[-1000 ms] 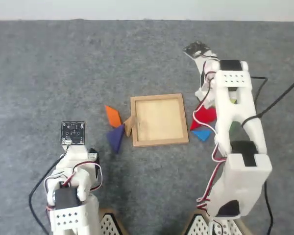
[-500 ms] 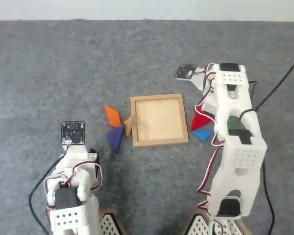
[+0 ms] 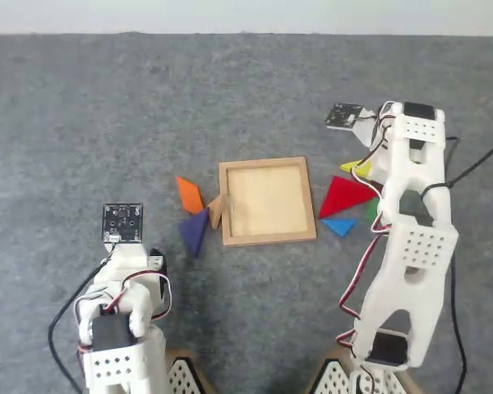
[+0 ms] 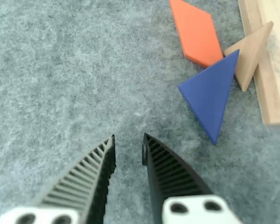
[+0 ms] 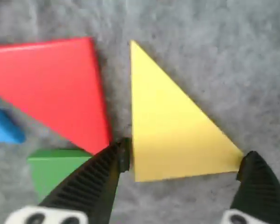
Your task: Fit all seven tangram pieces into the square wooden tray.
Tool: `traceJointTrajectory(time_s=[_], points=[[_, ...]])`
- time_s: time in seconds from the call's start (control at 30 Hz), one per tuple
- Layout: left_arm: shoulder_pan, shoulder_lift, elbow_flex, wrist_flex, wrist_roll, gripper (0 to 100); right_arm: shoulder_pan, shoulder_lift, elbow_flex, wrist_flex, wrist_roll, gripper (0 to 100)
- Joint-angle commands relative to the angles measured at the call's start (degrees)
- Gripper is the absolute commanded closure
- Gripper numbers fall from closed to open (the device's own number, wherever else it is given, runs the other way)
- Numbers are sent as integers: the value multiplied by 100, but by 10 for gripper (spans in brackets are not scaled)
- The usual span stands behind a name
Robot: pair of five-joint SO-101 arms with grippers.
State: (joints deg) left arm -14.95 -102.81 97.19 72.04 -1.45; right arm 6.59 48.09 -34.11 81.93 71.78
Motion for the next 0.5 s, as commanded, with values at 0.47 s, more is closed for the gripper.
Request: traceJointTrajectory(time_s=[0.47], points=[[-35,-114,-75,18,-9,907,101,1007,-1433,198,114,649]])
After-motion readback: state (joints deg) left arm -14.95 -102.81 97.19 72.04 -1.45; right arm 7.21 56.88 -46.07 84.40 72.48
